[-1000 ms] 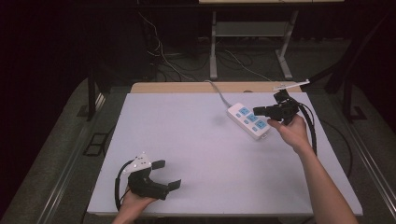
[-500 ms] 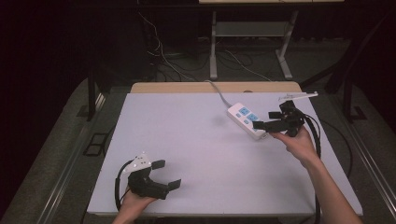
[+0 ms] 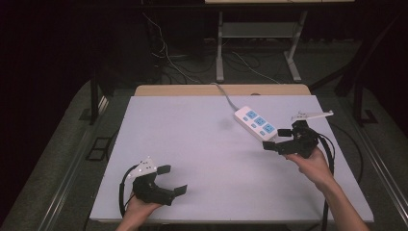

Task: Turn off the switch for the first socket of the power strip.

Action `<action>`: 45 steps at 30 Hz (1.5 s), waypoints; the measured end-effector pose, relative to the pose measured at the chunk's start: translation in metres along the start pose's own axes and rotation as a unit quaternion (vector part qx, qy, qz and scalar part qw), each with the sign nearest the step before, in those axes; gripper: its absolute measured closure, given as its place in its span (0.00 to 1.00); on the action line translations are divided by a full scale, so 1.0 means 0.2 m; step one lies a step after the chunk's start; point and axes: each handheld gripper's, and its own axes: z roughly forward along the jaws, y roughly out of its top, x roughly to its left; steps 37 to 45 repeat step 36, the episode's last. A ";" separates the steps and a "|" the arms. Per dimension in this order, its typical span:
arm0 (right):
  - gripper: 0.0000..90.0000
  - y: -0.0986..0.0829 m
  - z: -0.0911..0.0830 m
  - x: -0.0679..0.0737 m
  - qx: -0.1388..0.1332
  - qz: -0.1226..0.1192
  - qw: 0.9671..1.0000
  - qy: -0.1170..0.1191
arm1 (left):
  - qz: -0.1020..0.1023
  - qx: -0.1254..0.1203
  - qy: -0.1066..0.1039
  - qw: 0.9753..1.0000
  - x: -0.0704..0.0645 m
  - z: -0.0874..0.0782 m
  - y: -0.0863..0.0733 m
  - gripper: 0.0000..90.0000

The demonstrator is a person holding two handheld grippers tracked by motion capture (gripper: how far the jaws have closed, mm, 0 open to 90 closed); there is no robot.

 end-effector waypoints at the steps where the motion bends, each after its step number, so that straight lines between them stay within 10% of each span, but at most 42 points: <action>1: 0.02 -0.01 -0.01 0.00 -0.001 -0.001 1.000 0.002 | 0.000 0.000 0.000 1.000 0.00 0.00 0.00 0.00; 32: 0.02 -0.49 -0.11 0.07 -0.005 0.013 1.000 0.010 | -0.002 0.001 0.002 1.000 0.00 0.00 0.00 0.00; 45: 0.02 -0.53 -0.12 0.08 -0.007 0.008 1.000 0.002 | -0.003 0.001 0.002 1.000 0.00 0.00 0.00 0.00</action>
